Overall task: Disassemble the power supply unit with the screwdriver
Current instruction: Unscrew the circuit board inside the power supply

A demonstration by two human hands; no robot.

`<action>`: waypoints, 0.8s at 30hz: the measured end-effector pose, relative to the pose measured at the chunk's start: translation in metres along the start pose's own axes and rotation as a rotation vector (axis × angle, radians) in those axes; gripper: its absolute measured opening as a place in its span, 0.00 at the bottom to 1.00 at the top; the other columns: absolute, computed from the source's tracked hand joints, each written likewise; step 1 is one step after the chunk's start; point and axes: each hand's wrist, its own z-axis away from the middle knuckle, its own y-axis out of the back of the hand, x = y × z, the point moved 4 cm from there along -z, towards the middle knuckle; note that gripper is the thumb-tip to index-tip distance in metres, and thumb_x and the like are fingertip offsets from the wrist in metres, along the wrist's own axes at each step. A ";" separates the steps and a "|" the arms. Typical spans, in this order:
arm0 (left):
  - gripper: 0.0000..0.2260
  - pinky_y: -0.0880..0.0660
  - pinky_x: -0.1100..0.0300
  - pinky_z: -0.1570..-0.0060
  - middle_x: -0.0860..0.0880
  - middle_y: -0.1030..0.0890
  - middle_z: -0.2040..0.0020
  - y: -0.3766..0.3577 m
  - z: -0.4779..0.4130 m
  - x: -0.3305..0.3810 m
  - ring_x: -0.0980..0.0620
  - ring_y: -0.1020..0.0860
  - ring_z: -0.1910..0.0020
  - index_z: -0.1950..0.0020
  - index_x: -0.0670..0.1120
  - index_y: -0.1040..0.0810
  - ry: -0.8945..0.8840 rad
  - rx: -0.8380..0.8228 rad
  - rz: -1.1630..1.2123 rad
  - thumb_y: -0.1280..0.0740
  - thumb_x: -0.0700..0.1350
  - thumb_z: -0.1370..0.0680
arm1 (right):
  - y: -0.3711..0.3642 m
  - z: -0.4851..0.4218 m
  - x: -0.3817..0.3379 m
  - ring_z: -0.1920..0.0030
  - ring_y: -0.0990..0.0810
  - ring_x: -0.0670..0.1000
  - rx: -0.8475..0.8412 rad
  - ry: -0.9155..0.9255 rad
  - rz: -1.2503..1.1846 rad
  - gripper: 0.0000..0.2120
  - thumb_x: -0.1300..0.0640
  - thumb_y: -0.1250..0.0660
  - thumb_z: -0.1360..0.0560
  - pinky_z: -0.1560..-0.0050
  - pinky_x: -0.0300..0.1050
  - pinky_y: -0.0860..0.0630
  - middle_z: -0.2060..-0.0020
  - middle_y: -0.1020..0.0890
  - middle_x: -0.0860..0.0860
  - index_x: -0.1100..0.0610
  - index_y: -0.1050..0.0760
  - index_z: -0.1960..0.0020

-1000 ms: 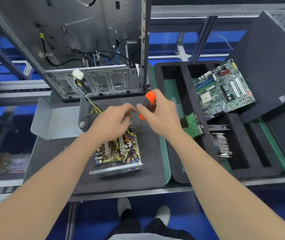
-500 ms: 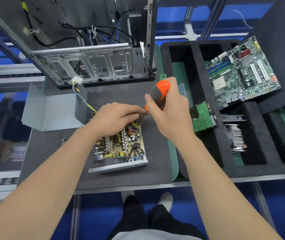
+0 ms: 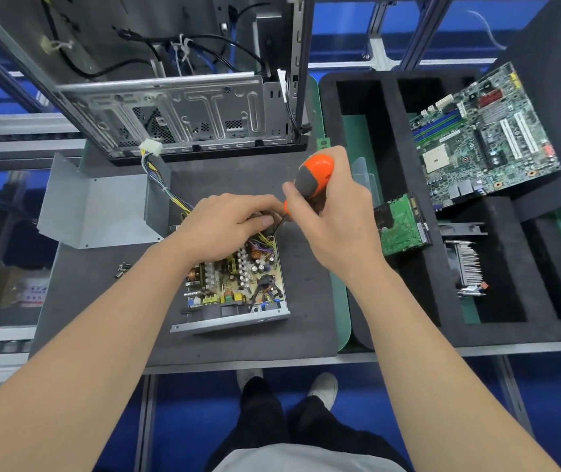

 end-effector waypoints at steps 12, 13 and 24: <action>0.12 0.30 0.50 0.50 0.75 0.27 0.58 -0.001 0.000 0.001 0.57 0.27 0.52 0.38 0.71 0.29 0.003 0.008 -0.013 0.38 0.52 0.14 | 0.000 -0.001 -0.002 0.64 0.25 0.50 -0.023 0.010 0.015 0.13 0.48 0.32 0.20 0.66 0.37 0.30 0.65 0.26 0.45 0.47 0.37 0.49; 0.12 0.29 0.50 0.50 0.75 0.27 0.58 0.000 0.000 0.002 0.57 0.27 0.52 0.38 0.71 0.29 0.003 0.007 -0.016 0.38 0.52 0.14 | 0.000 -0.001 -0.002 0.64 0.25 0.50 -0.023 0.008 0.016 0.13 0.48 0.32 0.21 0.66 0.37 0.30 0.65 0.26 0.45 0.47 0.37 0.49; 0.13 0.29 0.49 0.51 0.71 0.25 0.58 0.001 0.000 0.001 0.52 0.24 0.51 0.38 0.71 0.31 0.002 0.015 -0.001 0.38 0.51 0.14 | -0.001 -0.005 -0.001 0.65 0.25 0.51 -0.108 -0.017 0.014 0.13 0.47 0.32 0.21 0.64 0.45 0.26 0.64 0.24 0.49 0.48 0.36 0.48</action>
